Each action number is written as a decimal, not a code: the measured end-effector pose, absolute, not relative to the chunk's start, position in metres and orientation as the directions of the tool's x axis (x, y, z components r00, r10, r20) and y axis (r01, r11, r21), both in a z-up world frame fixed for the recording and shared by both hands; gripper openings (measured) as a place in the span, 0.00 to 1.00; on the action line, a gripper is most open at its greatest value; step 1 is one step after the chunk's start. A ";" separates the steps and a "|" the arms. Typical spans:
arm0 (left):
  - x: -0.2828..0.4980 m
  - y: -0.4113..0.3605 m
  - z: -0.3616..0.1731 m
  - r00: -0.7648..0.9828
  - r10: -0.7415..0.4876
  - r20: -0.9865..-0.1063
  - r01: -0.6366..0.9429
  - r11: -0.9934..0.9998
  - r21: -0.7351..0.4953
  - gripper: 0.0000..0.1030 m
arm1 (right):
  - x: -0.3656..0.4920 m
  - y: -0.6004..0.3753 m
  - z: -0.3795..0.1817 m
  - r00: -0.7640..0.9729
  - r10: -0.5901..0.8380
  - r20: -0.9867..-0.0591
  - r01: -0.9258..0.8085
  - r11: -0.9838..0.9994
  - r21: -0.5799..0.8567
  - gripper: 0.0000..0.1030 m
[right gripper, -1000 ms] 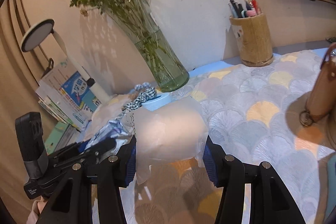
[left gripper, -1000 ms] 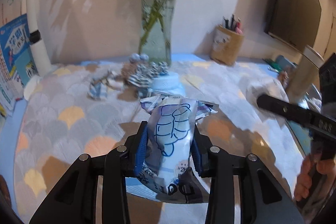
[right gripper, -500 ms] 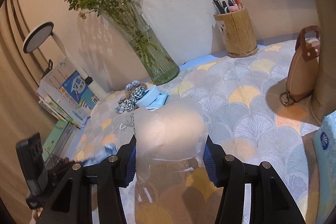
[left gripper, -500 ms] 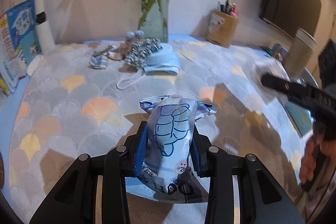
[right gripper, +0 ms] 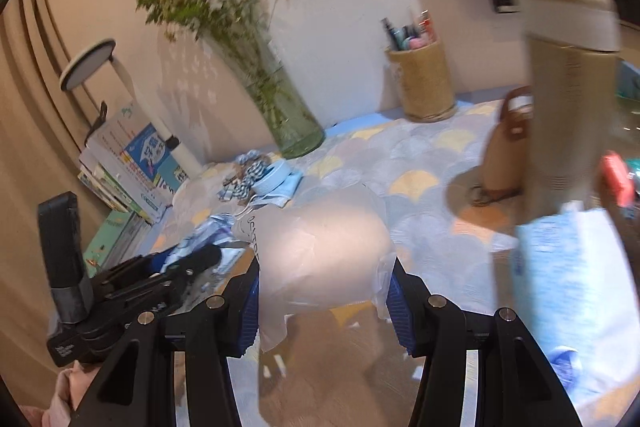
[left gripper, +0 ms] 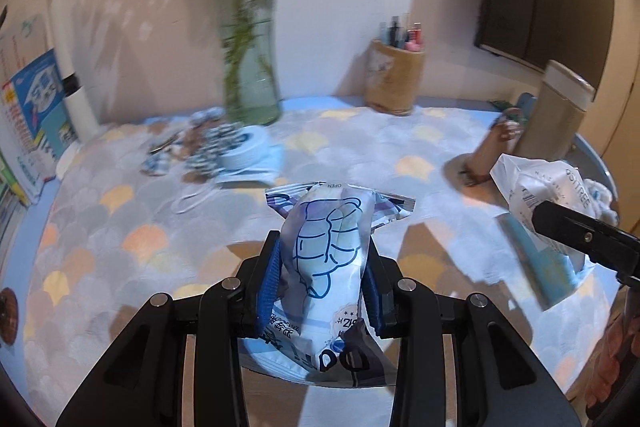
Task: Organize soft objects
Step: 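Lift snack bag and tissue pack and carry them toward the glass bowl, then open the left tool over the bowl while the right tool releases the tissue pack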
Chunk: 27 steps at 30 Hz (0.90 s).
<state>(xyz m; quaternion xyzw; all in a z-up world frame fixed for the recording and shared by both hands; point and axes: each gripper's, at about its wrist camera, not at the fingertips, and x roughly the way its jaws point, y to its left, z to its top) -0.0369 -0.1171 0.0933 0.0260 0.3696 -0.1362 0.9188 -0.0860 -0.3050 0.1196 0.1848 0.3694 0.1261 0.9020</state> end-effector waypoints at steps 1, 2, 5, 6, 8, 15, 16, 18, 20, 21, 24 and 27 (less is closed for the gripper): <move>-0.040 -0.128 0.096 0.691 -0.238 -0.682 0.277 0.959 -0.053 0.33 | -0.090 -0.312 0.122 0.699 0.364 -0.616 -0.085 0.897 0.433 0.51; -0.042 -0.136 0.097 0.691 -0.245 -0.680 0.287 0.957 -0.054 0.33 | -0.096 -0.323 0.124 0.704 0.359 -0.613 -0.075 0.896 0.438 0.51; -0.049 -0.164 0.100 0.686 -0.273 -0.675 0.325 0.944 -0.051 0.33 | -0.111 -0.347 0.130 0.721 0.321 -0.614 -0.041 0.905 0.424 0.51; -0.051 -0.173 0.100 0.682 -0.283 -0.675 0.338 0.940 -0.052 0.33 | -0.116 -0.355 0.131 0.725 0.310 -0.614 -0.031 0.906 0.421 0.51; -0.055 -0.194 0.101 0.666 -0.314 -0.677 0.377 0.925 -0.058 0.33 | -0.124 -0.373 0.134 0.733 0.294 -0.614 -0.009 0.906 0.423 0.51; -0.073 -0.263 0.111 0.596 -0.442 -0.670 0.515 0.851 -0.102 0.33 | -0.146 -0.441 0.140 0.758 0.223 -0.612 0.091 0.894 0.438 0.51; -0.076 -0.275 0.114 0.586 -0.465 -0.664 0.540 0.835 -0.108 0.33 | -0.149 -0.452 0.142 0.763 0.211 -0.611 0.104 0.893 0.438 0.51; -0.082 -0.295 0.119 0.580 -0.488 -0.653 0.573 0.814 -0.100 0.33 | -0.151 -0.469 0.149 0.771 0.177 -0.612 0.134 0.894 0.428 0.51; -0.086 -0.316 0.125 0.565 -0.525 -0.636 0.608 0.786 -0.108 0.33 | -0.152 -0.491 0.157 0.783 0.150 -0.604 0.160 0.889 0.428 0.51; -0.086 -0.327 0.127 0.561 -0.538 -0.629 0.622 0.775 -0.108 0.33 | -0.151 -0.500 0.161 0.788 0.138 -0.600 0.172 0.887 0.429 0.51; -0.087 -0.361 0.135 0.568 -0.564 -0.599 0.652 0.753 -0.091 0.33 | -0.145 -0.530 0.174 0.801 0.094 -0.591 0.213 0.879 0.428 0.51; -0.085 -0.394 0.141 0.574 -0.583 -0.575 0.670 0.738 -0.080 0.33 | -0.131 -0.556 0.182 0.804 0.050 -0.593 0.252 0.874 0.416 0.51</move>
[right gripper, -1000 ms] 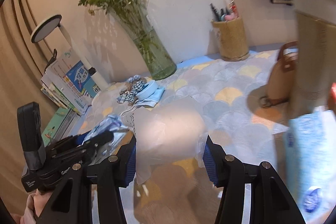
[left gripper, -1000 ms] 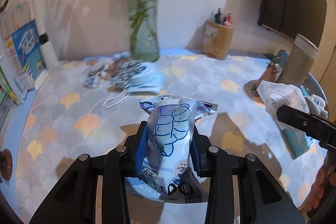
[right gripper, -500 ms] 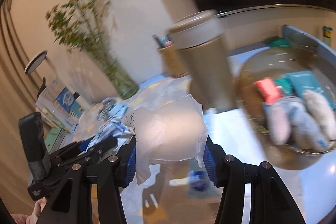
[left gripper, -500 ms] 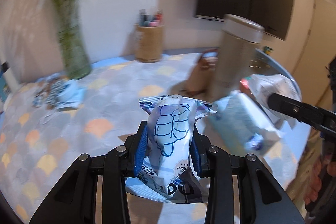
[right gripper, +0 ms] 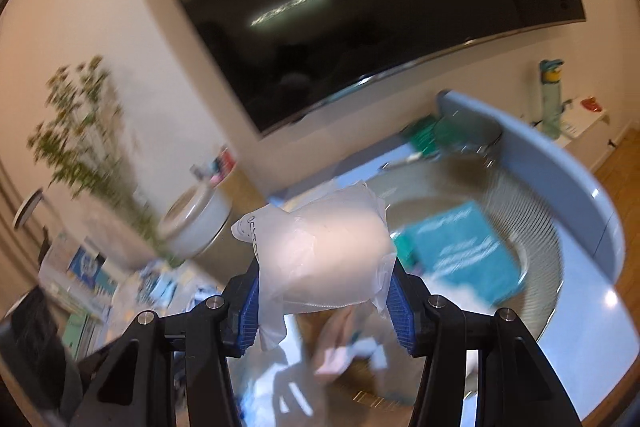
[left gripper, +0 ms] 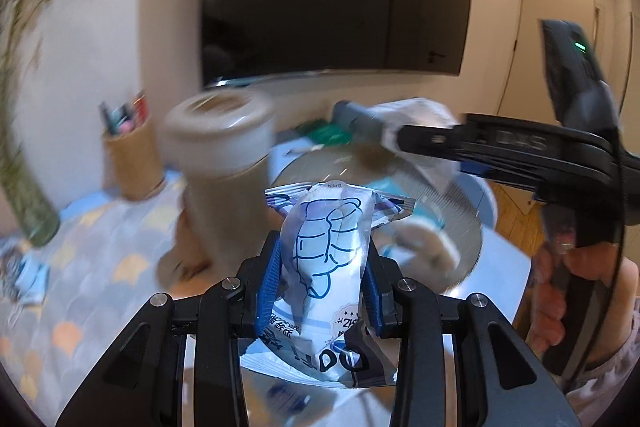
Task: Organize soft objects
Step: 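Open the left tool over the bowl while the right tool releases the tissue pack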
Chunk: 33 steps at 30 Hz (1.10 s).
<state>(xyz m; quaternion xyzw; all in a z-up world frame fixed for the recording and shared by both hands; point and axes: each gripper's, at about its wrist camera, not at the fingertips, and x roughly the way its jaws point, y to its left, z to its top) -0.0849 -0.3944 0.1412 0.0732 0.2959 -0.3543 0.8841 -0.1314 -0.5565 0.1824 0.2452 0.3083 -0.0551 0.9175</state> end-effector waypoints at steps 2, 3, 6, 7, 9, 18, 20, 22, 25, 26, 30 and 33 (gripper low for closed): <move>-0.082 -0.414 0.143 0.581 -0.587 -0.563 0.671 0.737 -0.077 0.33 | -0.120 -0.573 0.185 0.801 0.020 -0.598 0.277 0.874 0.400 0.51; -0.079 -0.421 0.142 0.587 -0.586 -0.559 0.668 0.741 -0.074 0.34 | -0.115 -0.579 0.186 0.800 0.010 -0.600 0.285 0.873 0.395 0.52; -0.068 -0.440 0.136 0.594 -0.580 -0.557 0.661 0.747 -0.074 0.35 | -0.098 -0.597 0.184 0.795 -0.013 -0.606 0.310 0.867 0.389 0.52; -0.065 -0.443 0.133 0.584 -0.583 -0.565 0.664 0.743 -0.080 0.35 | -0.093 -0.602 0.183 0.794 -0.021 -0.608 0.319 0.865 0.387 0.52; -0.059 -0.448 0.126 0.546 -0.606 -0.579 0.682 0.722 -0.112 0.42 | -0.087 -0.608 0.181 0.792 -0.030 -0.609 0.323 0.868 0.377 0.53; -0.073 -0.436 0.128 0.549 -0.626 -0.554 0.724 0.687 -0.059 0.97 | -0.088 -0.620 0.164 0.780 -0.025 -0.626 0.376 0.818 0.436 0.97; -0.074 -0.433 0.127 0.537 -0.625 -0.567 0.733 0.678 -0.052 0.97 | -0.093 -0.620 0.162 0.780 -0.027 -0.625 0.389 0.804 0.450 0.97; -0.077 -0.429 0.128 0.524 -0.633 -0.570 0.741 0.669 -0.062 0.97 | -0.099 -0.616 0.163 0.782 -0.032 -0.623 0.394 0.799 0.454 0.97; -0.085 -0.416 0.130 0.518 -0.629 -0.579 0.746 0.663 -0.053 0.97 | -0.107 -0.608 0.165 0.783 -0.032 -0.621 0.399 0.792 0.462 0.97; -0.087 -0.412 0.131 0.518 -0.627 -0.582 0.747 0.663 -0.049 0.97 | -0.109 -0.605 0.165 0.781 -0.037 -0.623 0.403 0.792 0.458 0.97; -0.090 -0.393 0.129 0.514 -0.621 -0.592 0.749 0.661 -0.043 0.97 | -0.120 -0.584 0.165 0.768 -0.051 -0.638 0.416 0.797 0.437 0.97; -0.089 -0.373 0.125 0.514 -0.605 -0.608 0.742 0.669 -0.039 0.97 | -0.127 -0.562 0.164 0.761 -0.049 -0.647 0.408 0.812 0.418 0.97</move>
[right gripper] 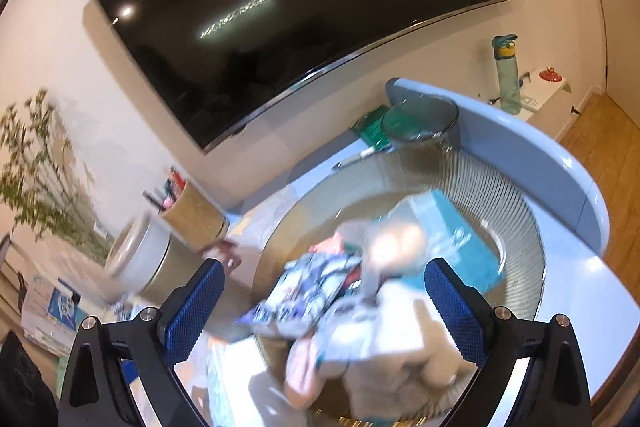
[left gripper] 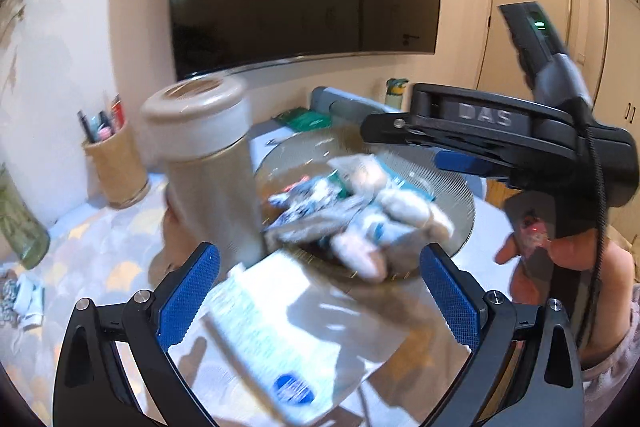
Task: Organize soft objects
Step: 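Open the left tool over the bowl while the right tool releases the tissue pack, then move both open tools back toward the bed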
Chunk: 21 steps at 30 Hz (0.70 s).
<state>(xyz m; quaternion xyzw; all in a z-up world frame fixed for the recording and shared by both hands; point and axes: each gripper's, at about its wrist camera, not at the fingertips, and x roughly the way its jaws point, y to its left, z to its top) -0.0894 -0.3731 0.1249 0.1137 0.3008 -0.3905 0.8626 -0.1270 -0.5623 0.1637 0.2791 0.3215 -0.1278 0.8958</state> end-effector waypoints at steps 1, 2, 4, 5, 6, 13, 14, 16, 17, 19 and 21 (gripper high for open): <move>-0.088 -0.363 0.123 0.516 -0.598 -0.613 0.736 0.676 -0.040 0.97 | -0.129 -0.555 0.163 0.759 -0.052 -0.649 0.407 0.816 0.411 0.97; -0.086 -0.356 0.122 0.517 -0.592 -0.618 0.731 0.682 -0.041 0.97 | -0.132 -0.545 0.163 0.759 -0.054 -0.649 0.404 0.820 0.404 0.97; -0.081 -0.337 0.118 0.517 -0.580 -0.629 0.717 0.695 -0.051 0.97 | -0.137 -0.527 0.164 0.762 -0.054 -0.646 0.396 0.827 0.399 0.97; -0.078 -0.328 0.116 0.517 -0.574 -0.634 0.710 0.702 -0.056 0.97 | -0.139 -0.519 0.165 0.765 -0.051 -0.641 0.390 0.830 0.399 0.97; -0.074 -0.319 0.115 0.520 -0.566 -0.640 0.701 0.710 -0.059 0.97 | -0.141 -0.511 0.166 0.770 -0.048 -0.637 0.383 0.832 0.401 0.97; -0.032 -0.231 0.106 0.580 -0.454 -0.676 0.594 0.804 -0.031 0.97 | -0.137 -0.435 0.176 0.814 0.000 -0.580 0.298 0.858 0.419 0.98; -0.024 -0.218 0.105 0.587 -0.437 -0.681 0.574 0.819 -0.030 0.97 | -0.133 -0.424 0.177 0.820 0.014 -0.573 0.278 0.864 0.420 0.99; -0.003 -0.183 0.101 0.609 -0.390 -0.691 0.515 0.857 -0.030 0.97 | -0.118 -0.396 0.177 0.825 0.050 -0.563 0.230 0.879 0.416 1.00; 0.006 -0.167 0.100 0.620 -0.369 -0.693 0.486 0.873 -0.031 0.97 | -0.111 -0.384 0.176 0.825 0.063 -0.561 0.213 0.886 0.413 1.00; 0.029 -0.127 0.096 0.646 -0.314 -0.696 0.406 0.913 -0.035 0.97 | -0.086 -0.351 0.172 0.816 0.103 -0.568 0.159 0.906 0.392 1.00; 0.052 -0.085 0.091 0.664 -0.257 -0.702 0.316 0.948 -0.047 0.97 | -0.063 -0.325 0.166 0.804 0.132 -0.580 0.121 0.919 0.376 1.00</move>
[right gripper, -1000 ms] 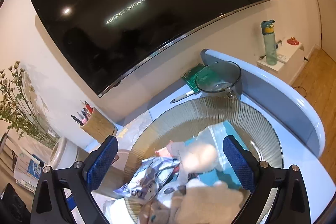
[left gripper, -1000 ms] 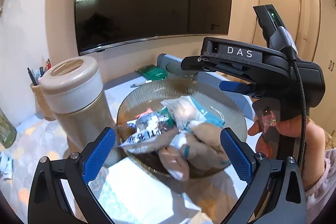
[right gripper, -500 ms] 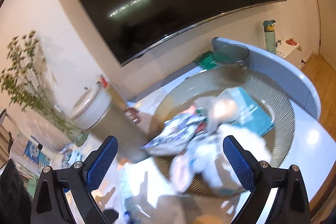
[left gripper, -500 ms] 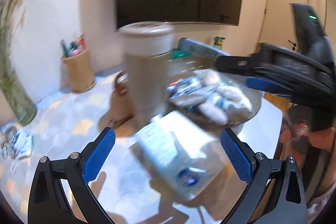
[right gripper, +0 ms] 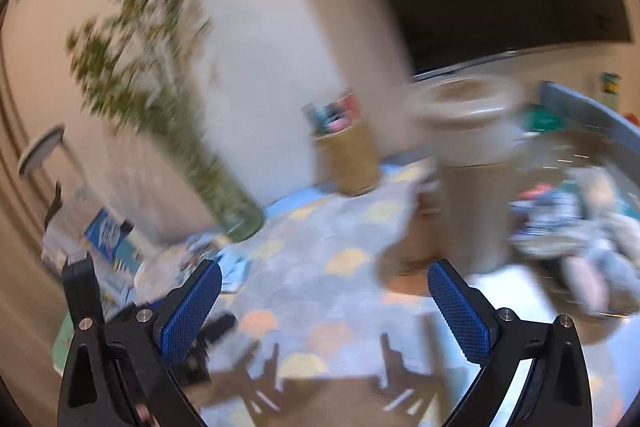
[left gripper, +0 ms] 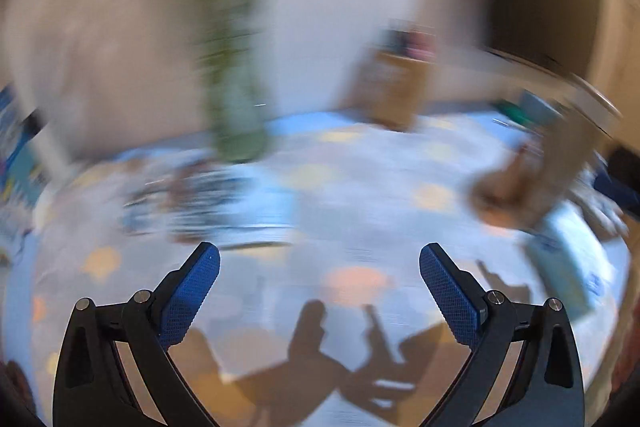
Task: Organize soft objects
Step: 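Move both open tools back toward the bed, then grasp the checked cloth with the left tool while the right tool grasps the plush bear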
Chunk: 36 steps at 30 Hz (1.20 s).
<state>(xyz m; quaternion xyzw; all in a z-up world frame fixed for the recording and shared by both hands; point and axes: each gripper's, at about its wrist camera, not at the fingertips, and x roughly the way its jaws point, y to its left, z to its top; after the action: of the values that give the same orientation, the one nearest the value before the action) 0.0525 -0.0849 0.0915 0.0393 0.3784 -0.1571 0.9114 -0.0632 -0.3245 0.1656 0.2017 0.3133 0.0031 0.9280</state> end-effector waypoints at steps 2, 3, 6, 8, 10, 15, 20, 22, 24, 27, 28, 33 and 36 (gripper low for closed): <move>0.080 -0.038 0.085 0.661 -0.216 -0.719 0.229 0.970 -0.081 0.97 | -0.037 -0.296 0.158 0.787 0.169 -0.593 0.078 0.927 0.368 1.00; 0.090 -0.022 0.082 0.658 -0.203 -0.725 0.196 0.976 -0.095 0.97 | -0.022 -0.280 0.153 0.775 0.191 -0.603 0.055 0.929 0.365 1.00; 0.119 0.031 0.067 0.658 -0.148 -0.738 0.086 0.989 -0.121 0.97 | 0.019 -0.237 0.139 0.740 0.250 -0.625 -0.008 0.932 0.363 1.00; 0.136 0.053 0.056 0.653 -0.122 -0.747 0.049 0.992 -0.119 0.97 | 0.047 -0.205 0.128 0.714 0.283 -0.640 -0.054 0.934 0.352 1.00; 0.149 0.063 0.047 0.652 -0.130 -0.747 0.062 0.991 -0.118 0.97 | 0.070 -0.178 0.120 0.690 0.298 -0.659 -0.091 0.940 0.329 1.00; 0.176 0.047 0.029 0.649 -0.125 -0.750 0.172 0.985 -0.016 0.97 | 0.130 -0.118 0.096 0.636 0.306 -0.708 -0.175 0.951 0.253 1.00; 0.199 0.039 0.013 0.592 -0.172 -0.787 0.233 0.972 -0.037 0.97 | 0.176 -0.077 0.062 0.566 0.253 -0.785 -0.213 0.964 0.157 1.00; 0.204 0.036 0.012 0.592 -0.160 -0.790 0.236 0.972 -0.020 0.98 | 0.187 -0.073 0.052 0.547 0.251 -0.799 -0.211 0.965 0.159 0.98; 0.208 0.029 0.011 0.589 -0.147 -0.795 0.250 0.968 0.007 0.99 | 0.191 -0.075 0.045 0.559 0.243 -0.793 -0.191 0.968 0.163 0.93; 0.210 0.023 0.013 0.590 -0.158 -0.792 0.276 0.961 0.015 0.97 | 0.188 -0.080 0.042 0.601 0.205 -0.772 -0.176 0.977 0.122 0.61; 0.208 0.023 0.015 0.594 -0.174 -0.785 0.287 0.958 0.004 0.80 | 0.186 -0.081 0.042 0.611 0.210 -0.763 -0.184 0.975 0.121 0.52; 0.201 0.024 0.024 0.625 -0.215 -0.751 0.315 0.949 -0.010 0.28 | 0.178 -0.108 0.046 0.646 0.373 -0.666 -0.198 0.924 0.326 0.43; 0.197 0.028 0.030 0.645 -0.213 -0.733 0.295 0.955 -0.018 0.27 | 0.167 -0.138 0.058 0.694 0.520 -0.498 -0.246 0.822 0.514 0.43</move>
<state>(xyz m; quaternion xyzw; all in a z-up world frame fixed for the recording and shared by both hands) 0.1971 0.0281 0.0303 0.0516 0.3969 -0.1404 0.9056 0.1671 -0.1378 0.0578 0.2088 0.3274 0.2135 0.8964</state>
